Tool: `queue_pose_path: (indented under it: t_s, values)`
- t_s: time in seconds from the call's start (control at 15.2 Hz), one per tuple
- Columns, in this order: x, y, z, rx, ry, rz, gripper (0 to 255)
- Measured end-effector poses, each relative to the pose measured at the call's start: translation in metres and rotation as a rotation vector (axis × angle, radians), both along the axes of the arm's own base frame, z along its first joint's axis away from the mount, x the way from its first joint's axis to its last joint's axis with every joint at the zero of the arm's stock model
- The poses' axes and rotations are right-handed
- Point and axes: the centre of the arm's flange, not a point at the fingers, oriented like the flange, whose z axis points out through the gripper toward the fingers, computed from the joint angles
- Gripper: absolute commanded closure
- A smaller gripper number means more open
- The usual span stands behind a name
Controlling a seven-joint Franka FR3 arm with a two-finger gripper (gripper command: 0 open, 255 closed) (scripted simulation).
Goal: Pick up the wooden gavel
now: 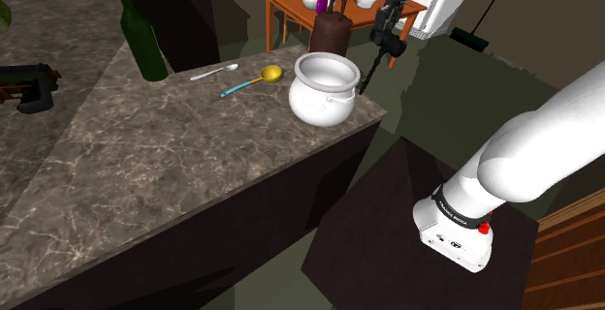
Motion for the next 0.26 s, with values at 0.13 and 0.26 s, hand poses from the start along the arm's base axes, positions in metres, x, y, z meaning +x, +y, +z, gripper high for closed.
queue_pose_path:
  t_s: [0.13,0.26]
  values:
    - [0.0,-0.001,0.01,0.0,0.0,0.0,255]
    - [0.0,0.0,0.02,0.0,0.0,0.0,255]
